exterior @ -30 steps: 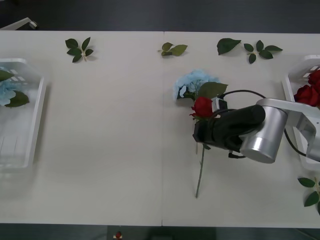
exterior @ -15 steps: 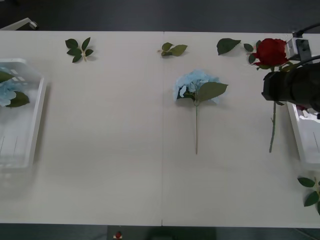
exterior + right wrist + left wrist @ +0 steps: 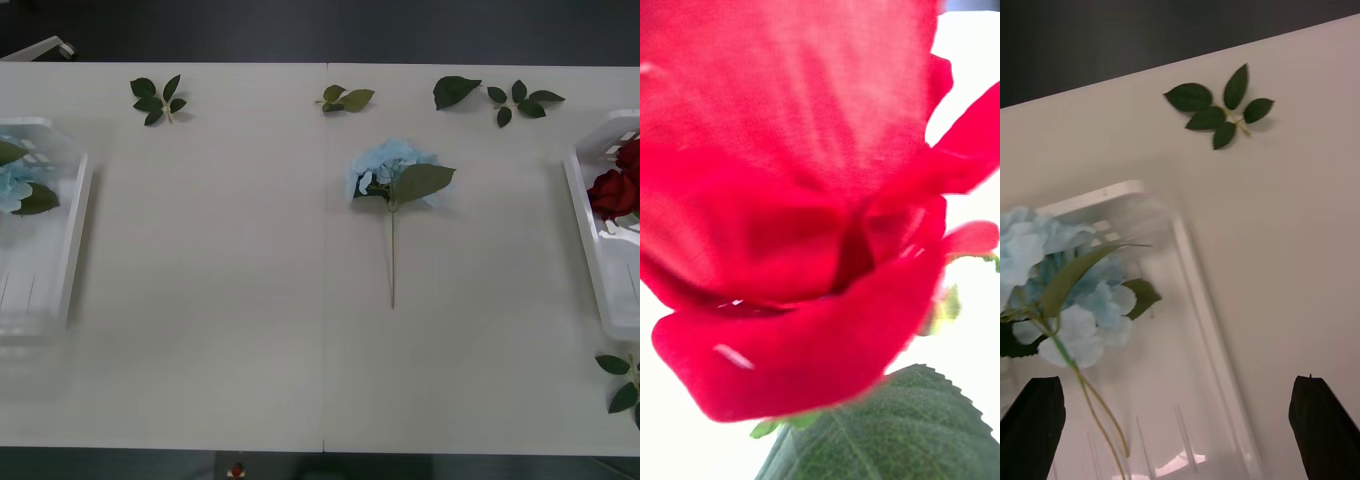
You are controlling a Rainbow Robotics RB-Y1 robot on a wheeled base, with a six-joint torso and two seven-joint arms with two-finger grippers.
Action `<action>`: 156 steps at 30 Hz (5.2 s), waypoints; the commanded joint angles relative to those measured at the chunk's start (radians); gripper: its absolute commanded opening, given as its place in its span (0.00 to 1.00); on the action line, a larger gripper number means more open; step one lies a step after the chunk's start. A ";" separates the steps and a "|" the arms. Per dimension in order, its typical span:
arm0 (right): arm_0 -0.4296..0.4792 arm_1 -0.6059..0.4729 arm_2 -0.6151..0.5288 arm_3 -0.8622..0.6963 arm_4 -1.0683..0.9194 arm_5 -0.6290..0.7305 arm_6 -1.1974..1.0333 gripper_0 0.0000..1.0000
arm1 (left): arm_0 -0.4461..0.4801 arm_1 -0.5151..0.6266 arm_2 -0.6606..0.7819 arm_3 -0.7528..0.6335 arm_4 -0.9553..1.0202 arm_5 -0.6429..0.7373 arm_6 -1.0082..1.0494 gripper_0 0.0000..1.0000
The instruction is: Put the red flowers into the right box and the blue flowers into the left box
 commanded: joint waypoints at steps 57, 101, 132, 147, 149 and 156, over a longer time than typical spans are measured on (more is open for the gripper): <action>0.003 0.156 -0.281 0.225 -0.582 0.243 0.833 1.00 | -0.126 -0.149 -0.601 0.136 0.975 -0.214 -0.912 1.00; -0.080 0.986 -0.393 0.130 0.262 0.659 0.164 1.00 | -0.109 -0.179 -0.611 0.155 0.986 -0.182 -0.912 1.00; -0.118 1.102 -0.245 0.455 0.245 0.435 0.241 1.00 | -0.103 -0.201 -0.613 0.161 0.984 -0.184 -0.912 1.00; -0.118 1.119 -0.236 0.495 0.235 0.420 0.268 1.00 | -0.100 -0.204 -0.613 0.161 0.981 -0.184 -0.912 1.00; -0.118 1.121 -0.235 0.503 0.235 0.415 0.273 1.00 | -0.100 -0.204 -0.613 0.161 0.981 -0.184 -0.912 1.00; -0.118 1.136 -0.233 0.546 0.228 0.383 0.288 1.00 | -0.100 -0.206 -0.613 0.161 0.981 -0.184 -0.912 1.00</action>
